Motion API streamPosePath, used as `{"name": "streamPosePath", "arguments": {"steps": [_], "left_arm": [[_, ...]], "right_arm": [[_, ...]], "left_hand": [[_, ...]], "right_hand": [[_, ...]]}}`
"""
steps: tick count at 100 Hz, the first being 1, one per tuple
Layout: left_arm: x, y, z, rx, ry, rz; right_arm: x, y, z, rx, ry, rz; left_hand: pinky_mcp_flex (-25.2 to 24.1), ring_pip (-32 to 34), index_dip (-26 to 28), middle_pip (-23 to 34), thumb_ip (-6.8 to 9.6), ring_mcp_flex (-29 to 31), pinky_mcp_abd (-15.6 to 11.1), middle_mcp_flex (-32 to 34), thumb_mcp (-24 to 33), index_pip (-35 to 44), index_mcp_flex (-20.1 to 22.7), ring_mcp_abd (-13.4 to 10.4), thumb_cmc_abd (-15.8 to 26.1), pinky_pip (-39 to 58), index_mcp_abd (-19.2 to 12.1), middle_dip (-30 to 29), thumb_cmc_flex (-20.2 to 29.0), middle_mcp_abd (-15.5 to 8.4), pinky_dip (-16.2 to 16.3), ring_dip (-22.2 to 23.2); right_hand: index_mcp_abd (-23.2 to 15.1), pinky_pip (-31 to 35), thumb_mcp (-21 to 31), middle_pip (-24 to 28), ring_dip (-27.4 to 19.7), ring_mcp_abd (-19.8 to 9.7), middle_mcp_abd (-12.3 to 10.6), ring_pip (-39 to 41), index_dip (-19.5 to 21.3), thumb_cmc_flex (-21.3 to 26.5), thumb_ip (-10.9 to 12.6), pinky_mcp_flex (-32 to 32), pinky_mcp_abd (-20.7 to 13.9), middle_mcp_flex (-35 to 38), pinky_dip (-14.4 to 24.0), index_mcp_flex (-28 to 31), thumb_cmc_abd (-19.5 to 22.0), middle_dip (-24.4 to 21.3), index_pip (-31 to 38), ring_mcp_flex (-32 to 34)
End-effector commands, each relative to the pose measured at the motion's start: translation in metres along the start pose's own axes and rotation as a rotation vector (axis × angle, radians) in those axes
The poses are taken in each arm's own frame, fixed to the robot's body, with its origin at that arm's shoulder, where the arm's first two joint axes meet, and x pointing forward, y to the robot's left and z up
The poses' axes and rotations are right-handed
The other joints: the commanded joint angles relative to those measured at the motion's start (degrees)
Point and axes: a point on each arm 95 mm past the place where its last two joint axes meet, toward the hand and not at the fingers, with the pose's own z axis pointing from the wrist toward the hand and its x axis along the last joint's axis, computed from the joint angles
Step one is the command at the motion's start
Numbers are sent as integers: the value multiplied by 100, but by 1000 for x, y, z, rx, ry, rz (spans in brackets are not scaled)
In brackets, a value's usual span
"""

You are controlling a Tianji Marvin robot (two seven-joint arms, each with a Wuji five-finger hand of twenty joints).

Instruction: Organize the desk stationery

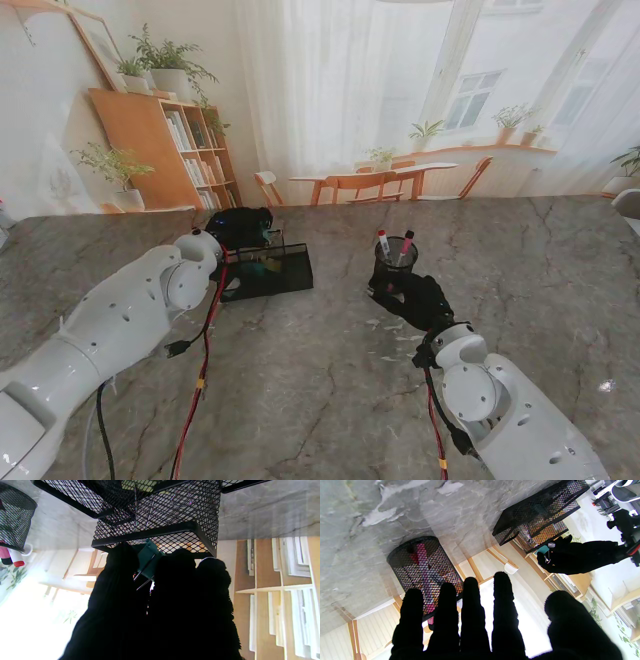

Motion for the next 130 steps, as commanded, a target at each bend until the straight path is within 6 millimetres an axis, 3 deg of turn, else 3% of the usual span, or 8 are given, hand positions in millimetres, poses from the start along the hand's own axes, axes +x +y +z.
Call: {"name": "streamPosePath", "arguments": {"steps": [1,22,30,53,73,106,112,130], "left_arm": [[-1,9,-7,-26,8,9],[-3,12,-17,-57,16,39],[-4,12,-20,-66,13,39],[-6,13,-26,-98,3,36],[-6,9,-34,-92,21,69],[3,0,-44,-43,60,65],[3,0,-45,-50,60,73],[5,-3,-47,-41,71,62]], "right_arm": [[1,-3,0,14,-1,7],[1,-3,0,14,-1,13],[1,-4,1,17,0,14],[2,-5,2,21,1,18],[2,-5,2,22,0,18],[2,-5,2,22,1,20],[2,-5,2,20,1,21],[2,-5,2,16,0,21]], "left_hand": [[-226,-68,78,-14,-217,-352,-459,-29,443,483,252,-225,212,82,-280,258,539,-286,235,137],[-1182,-492,-63,-243,-269,-1146,-1,-912,105,-920,-44,-69,331,-398,-518,-12,247,-322,498,238],[-1501,-758,-198,-302,-266,-1410,188,-1283,37,-1647,-46,53,636,-584,-512,-1148,-46,-324,575,166],[-2270,-1609,-1139,-1770,-270,-2070,471,-1840,-27,-2750,-171,391,974,-871,-564,-2572,-457,-210,788,-232],[-3388,-2577,-1276,-2663,-334,-2944,945,-2388,-95,-3059,-230,690,1224,-1576,-489,-3253,-1148,-98,796,-820],[-3652,-3015,-1079,-2807,-337,-3009,1475,-2350,-86,-2822,98,793,1352,-1941,-762,-3299,-1830,-104,760,-1134],[-3773,-3417,-1130,-2941,-338,-3092,1856,-2459,-84,-2903,65,891,1362,-2299,-811,-3431,-1894,-84,563,-1492],[-4616,-4772,-1819,-3313,-312,-4039,2634,-3299,-69,-3606,-864,1098,1409,-4147,-975,-4170,-2267,-170,-1040,-3151]], "right_hand": [[-7,39,-107,103,6,13,37,-4,113,23,-99,-96,-7,31,-56,125,172,66,35,5],[-1,40,-109,105,8,14,36,-2,114,25,-99,-98,-6,39,-55,132,179,67,39,9],[-2,41,-112,105,7,13,36,-2,112,22,-99,-94,-4,41,-55,123,184,67,34,9],[2,40,-119,103,7,15,38,-3,113,32,-99,-93,-2,41,-54,138,187,66,41,9],[1,43,-121,103,8,10,38,-3,111,39,-98,-90,-13,40,-53,137,189,65,39,10],[-6,44,-132,104,8,11,37,0,110,41,-98,-96,1,40,-53,131,192,66,38,6],[-13,44,-132,104,7,11,40,-1,108,43,-98,-94,-10,40,-53,114,188,66,30,3],[-8,44,-134,104,8,13,36,1,112,44,-98,-94,-15,40,-54,140,191,66,43,7]]}}
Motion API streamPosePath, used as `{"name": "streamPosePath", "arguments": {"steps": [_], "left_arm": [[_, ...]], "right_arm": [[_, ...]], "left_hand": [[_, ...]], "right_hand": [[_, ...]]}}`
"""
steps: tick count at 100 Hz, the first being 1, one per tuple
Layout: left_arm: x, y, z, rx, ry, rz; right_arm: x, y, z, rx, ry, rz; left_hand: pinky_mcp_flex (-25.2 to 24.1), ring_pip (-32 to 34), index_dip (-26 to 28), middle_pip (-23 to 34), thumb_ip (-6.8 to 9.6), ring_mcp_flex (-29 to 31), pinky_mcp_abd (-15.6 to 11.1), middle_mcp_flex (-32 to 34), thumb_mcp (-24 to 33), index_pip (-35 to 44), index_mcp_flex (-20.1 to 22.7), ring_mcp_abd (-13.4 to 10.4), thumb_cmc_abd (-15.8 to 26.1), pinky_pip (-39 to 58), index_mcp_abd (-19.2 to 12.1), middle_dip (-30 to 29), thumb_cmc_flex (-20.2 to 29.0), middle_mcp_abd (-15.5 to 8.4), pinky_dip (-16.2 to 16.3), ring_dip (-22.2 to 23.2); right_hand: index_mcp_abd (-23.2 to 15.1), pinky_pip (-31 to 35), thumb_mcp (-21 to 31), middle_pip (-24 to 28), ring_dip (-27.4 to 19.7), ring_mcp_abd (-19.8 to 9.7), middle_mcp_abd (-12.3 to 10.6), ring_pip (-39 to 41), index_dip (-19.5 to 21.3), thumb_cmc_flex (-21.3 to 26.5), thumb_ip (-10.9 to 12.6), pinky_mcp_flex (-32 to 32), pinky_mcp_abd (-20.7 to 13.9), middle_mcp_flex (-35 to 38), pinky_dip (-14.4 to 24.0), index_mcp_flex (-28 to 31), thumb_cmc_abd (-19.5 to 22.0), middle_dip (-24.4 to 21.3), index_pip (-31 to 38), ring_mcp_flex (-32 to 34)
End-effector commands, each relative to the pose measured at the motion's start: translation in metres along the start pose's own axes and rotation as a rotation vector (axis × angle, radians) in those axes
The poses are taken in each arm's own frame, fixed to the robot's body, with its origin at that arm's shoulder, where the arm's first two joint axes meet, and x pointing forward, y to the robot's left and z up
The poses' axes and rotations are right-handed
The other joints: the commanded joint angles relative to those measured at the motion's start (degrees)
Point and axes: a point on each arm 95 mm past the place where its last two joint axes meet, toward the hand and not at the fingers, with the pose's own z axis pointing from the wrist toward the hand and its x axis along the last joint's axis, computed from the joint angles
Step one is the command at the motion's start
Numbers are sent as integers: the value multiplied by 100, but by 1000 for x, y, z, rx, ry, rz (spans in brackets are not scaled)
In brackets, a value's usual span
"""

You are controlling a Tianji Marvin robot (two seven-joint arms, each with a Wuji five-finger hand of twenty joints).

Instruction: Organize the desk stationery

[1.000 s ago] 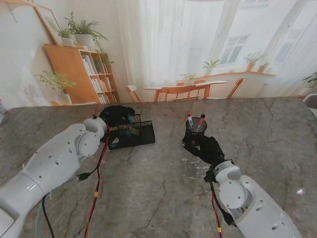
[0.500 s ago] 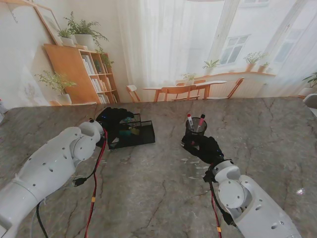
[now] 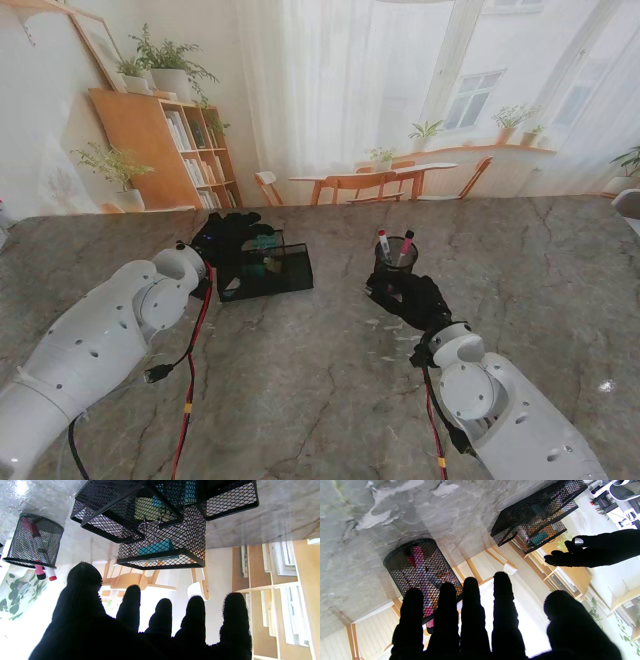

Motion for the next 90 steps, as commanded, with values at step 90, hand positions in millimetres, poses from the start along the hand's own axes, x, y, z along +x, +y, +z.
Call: {"name": "streamPosePath", "arguments": {"steps": [90], "left_arm": [[-6,-12,61,-216,103,99]], "right_arm": [[-1,1,-5,-21,-2,10]], "left_hand": [[-281,-66,-2902,-45,-345,-756,-348,-945,-66,-951,-1390,102,185,-595,611,320,-208,164,-647,-215]], "right_hand": [[1,42,-139,103,6,20,37,-4,107,4,-98,-94,-8,43,-57,141,196,65,39,4]]}}
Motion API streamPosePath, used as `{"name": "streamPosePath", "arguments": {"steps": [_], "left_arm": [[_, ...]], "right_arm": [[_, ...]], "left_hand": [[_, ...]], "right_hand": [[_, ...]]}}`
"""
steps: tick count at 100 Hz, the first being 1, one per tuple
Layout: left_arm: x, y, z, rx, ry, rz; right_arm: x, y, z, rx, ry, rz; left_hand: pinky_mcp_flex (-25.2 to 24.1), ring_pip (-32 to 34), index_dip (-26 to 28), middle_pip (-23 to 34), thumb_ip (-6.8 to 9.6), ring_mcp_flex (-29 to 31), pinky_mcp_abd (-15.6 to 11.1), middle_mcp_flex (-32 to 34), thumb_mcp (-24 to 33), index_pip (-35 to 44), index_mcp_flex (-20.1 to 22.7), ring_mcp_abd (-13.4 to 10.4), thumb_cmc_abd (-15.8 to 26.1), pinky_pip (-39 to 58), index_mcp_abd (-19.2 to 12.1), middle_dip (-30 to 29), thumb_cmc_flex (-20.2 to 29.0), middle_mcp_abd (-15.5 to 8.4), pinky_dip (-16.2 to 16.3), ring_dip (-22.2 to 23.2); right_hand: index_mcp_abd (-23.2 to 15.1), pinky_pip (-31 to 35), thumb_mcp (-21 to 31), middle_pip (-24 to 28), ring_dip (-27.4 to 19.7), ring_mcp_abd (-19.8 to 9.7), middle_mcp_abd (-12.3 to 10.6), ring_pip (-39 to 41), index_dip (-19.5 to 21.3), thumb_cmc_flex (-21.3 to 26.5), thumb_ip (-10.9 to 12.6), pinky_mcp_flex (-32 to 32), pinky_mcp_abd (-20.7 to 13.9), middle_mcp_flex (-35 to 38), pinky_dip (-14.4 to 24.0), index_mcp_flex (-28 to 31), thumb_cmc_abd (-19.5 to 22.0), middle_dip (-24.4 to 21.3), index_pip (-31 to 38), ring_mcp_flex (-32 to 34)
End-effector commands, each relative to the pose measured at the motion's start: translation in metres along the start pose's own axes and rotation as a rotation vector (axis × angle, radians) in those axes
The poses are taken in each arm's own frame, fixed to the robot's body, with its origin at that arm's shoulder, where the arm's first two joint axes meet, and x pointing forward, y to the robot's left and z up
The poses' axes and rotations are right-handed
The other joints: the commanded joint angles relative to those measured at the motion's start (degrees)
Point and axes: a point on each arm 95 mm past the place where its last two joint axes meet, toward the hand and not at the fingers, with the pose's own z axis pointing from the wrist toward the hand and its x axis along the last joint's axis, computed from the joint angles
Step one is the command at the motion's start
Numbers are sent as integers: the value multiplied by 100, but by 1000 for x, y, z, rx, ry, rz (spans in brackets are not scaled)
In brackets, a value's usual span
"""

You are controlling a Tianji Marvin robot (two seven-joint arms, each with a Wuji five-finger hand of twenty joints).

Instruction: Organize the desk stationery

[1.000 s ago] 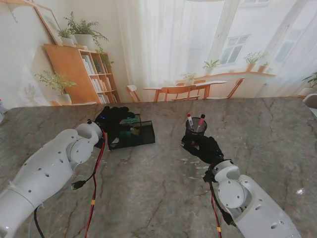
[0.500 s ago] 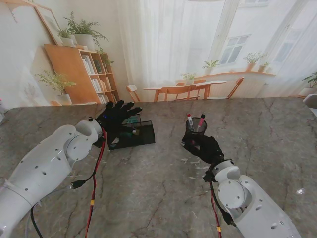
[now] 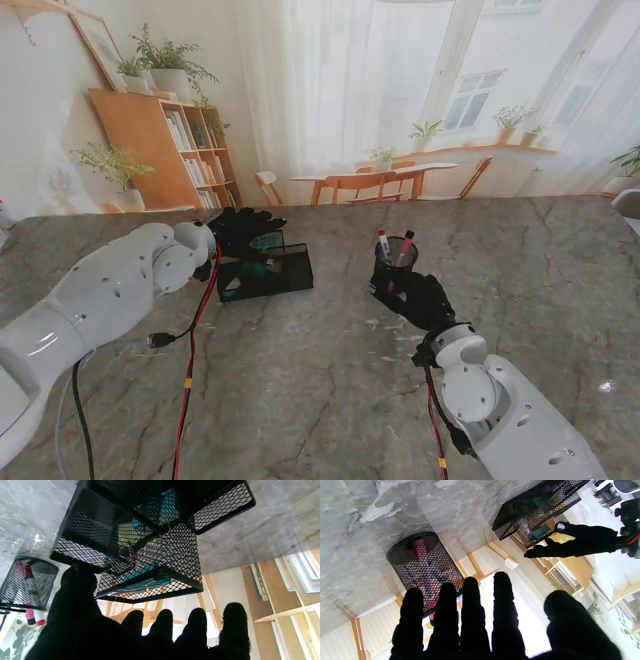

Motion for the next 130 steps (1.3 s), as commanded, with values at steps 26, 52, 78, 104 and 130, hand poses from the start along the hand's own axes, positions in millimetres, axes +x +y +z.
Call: {"name": "streamPosePath", "arguments": {"steps": [26,52,78,104,130], "left_arm": [[15,4,21,-1,33,-31],[13,17,21,-12,18,-34],[7,25,13,6,19,0],[1,33,-4,19,45,18],[-6,37,-30,17,113,45]], "right_arm": [[0,0,-3,3,3,2],[-1,2,-4,-9,9,-1],[-1,3,-5,-12,13,-2],[0,3,-6,-17,13,-4],[0,2,-5,-15,14,-3]], "left_hand": [[1600,1393,3062,744,-334,1532,-1076,1029,0,530,-367,-327,-126,2186,395,1501,805,-39,1015,1457],[3159,2510,4549,1929,-297,2765,-2084,1968,41,1465,724,-844,-369,2975,-33,2143,2204,-299,968,2155],[4316,2974,5027,2043,-391,3788,-2864,3095,701,2573,1406,-1200,-1235,3192,-260,3703,3134,-392,595,2713],[4699,2868,4473,1713,-528,4172,-2971,3747,1388,4549,2002,-1163,-1448,2999,-439,3911,3137,-567,684,3031],[4849,2809,3812,1780,-459,4310,-2991,3945,1454,5535,1891,-1183,-1498,2761,-562,3772,3136,-749,930,3088]], "right_hand": [[-3,41,-140,104,6,13,39,-4,108,-1,-98,-95,-8,45,-57,139,193,65,40,9],[3,43,-138,104,5,10,37,-6,108,-1,-98,-93,-4,47,-56,141,185,64,42,12],[-14,37,-132,100,3,17,42,-15,107,-2,-98,-96,-3,42,-58,140,180,63,39,12],[-12,33,-128,101,4,21,44,-18,108,-5,-99,-96,-4,47,-58,134,179,63,40,14],[0,32,-128,103,5,13,44,-19,106,-8,-99,-95,-3,51,-56,133,181,64,36,14]]}}
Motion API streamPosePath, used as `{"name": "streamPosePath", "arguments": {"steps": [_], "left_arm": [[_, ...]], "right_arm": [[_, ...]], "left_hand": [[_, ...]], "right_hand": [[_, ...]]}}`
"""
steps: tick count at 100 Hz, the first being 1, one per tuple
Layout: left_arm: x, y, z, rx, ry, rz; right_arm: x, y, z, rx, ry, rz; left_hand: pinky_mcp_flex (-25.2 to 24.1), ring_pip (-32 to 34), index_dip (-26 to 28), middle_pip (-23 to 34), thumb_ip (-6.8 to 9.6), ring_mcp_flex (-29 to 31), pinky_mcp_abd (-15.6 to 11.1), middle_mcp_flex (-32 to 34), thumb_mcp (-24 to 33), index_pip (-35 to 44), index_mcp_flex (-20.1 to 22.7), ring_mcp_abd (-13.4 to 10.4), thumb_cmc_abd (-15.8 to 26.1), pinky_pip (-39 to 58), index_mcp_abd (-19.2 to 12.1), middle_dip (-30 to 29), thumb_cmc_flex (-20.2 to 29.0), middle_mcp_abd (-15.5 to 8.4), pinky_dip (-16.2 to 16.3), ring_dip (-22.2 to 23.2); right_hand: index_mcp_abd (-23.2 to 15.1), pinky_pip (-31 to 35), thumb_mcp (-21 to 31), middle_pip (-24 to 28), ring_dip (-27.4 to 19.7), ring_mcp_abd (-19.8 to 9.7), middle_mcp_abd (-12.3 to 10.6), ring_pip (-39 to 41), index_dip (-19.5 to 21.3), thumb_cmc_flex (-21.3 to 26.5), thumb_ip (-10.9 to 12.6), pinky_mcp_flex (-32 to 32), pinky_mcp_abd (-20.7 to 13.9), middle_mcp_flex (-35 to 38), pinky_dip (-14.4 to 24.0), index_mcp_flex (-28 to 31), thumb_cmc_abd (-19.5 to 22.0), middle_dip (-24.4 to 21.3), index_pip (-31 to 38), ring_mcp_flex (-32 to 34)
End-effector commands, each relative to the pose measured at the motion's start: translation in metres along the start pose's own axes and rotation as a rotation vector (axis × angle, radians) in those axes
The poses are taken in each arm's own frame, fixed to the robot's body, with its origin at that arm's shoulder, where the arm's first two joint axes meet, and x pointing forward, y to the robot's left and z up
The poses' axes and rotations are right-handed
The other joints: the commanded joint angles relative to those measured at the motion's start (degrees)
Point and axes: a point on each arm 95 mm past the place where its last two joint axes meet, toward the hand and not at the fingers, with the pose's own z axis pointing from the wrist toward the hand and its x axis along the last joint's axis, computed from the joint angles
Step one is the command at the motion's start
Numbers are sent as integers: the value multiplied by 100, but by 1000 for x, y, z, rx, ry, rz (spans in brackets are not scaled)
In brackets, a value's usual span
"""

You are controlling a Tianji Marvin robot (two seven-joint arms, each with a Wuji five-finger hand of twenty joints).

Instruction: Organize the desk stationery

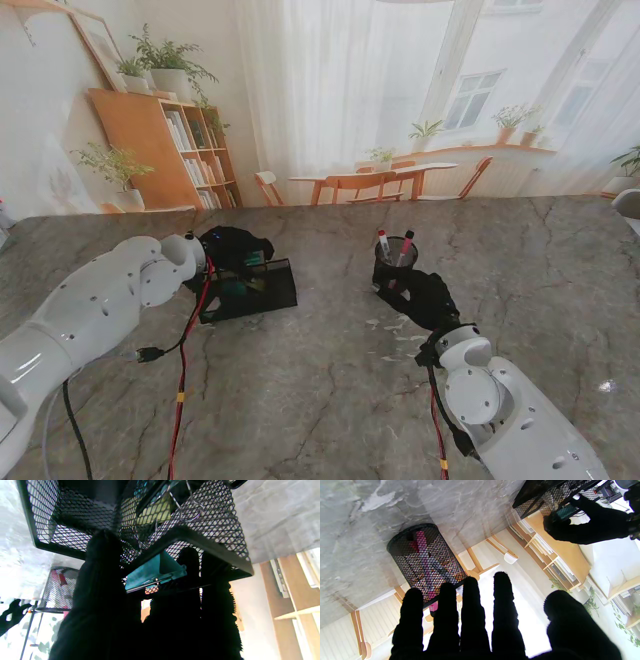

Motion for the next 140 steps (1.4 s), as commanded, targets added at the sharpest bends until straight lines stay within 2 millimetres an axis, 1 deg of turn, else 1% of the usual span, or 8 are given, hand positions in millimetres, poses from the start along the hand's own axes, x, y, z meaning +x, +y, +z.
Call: {"name": "streamPosePath", "arguments": {"steps": [1,75,105,107,110,118,129,140], "left_arm": [[-5,19,-12,-33,-5,-12],[-14,47,-99,-83,26,77],[-17,55,-128,-99,33,107],[-18,55,-129,-100,34,109],[-18,55,-132,-101,36,113],[-19,56,-139,-105,40,124],[-21,55,-145,-100,38,123],[-23,51,-150,-98,38,134]], "right_arm": [[1,-3,-1,15,4,4],[5,-6,3,39,23,3],[5,-6,3,43,26,-3],[5,-7,3,44,27,-3],[5,-7,3,45,27,-3],[6,-7,3,48,30,-4],[7,-8,4,53,34,-4],[8,-9,4,58,38,-6]], "left_hand": [[427,303,174,192,-425,259,-1405,382,1756,1578,594,-485,232,558,-216,-61,1352,-1009,546,409],[485,251,12,220,-410,216,-1408,369,1737,1808,526,-516,253,185,-321,-59,1351,-1121,973,480],[190,-167,-61,145,-454,130,-1142,233,1716,1969,370,-646,420,-334,-496,-111,1353,-1346,996,306],[177,-228,-82,136,-455,136,-1124,197,1733,2006,355,-651,427,-415,-504,-104,1354,-1227,995,307],[129,-294,-90,126,-453,120,-1084,178,1768,2036,355,-658,412,-482,-525,-108,1353,-1240,990,291],[2,-526,-46,69,-474,115,-954,164,1966,2100,336,-666,340,-677,-612,-174,1354,-1375,945,203],[-192,-938,39,-35,-606,121,-725,250,2439,2124,515,-582,224,-990,-732,-330,1353,-1607,880,192],[-304,-1193,217,-71,-734,107,-663,336,2715,2119,616,-536,175,-1091,-806,-398,1354,-1753,928,350]], "right_hand": [[-10,32,-128,98,5,11,36,-18,106,-11,-99,-95,-3,37,-56,138,182,62,38,16],[-4,30,-126,104,8,18,37,-15,108,-10,-98,-90,-8,50,-53,136,185,65,39,23],[-8,32,-129,104,8,21,41,-14,107,-10,-99,-88,-10,48,-53,128,191,65,36,16],[-8,32,-129,101,8,16,45,-13,107,-10,-98,-88,-6,41,-52,132,193,64,37,17],[2,33,-129,103,8,14,46,-14,108,-9,-98,-88,-4,47,-52,141,193,65,41,14],[-7,32,-133,101,8,16,45,-13,107,-13,-99,-90,-15,39,-53,125,195,64,36,11],[-1,32,-132,106,8,8,36,-11,110,-8,-98,-90,-10,48,-53,136,197,66,42,11],[1,35,-135,105,8,18,37,-10,110,-11,-98,-89,-9,45,-53,136,202,66,41,11]]}}
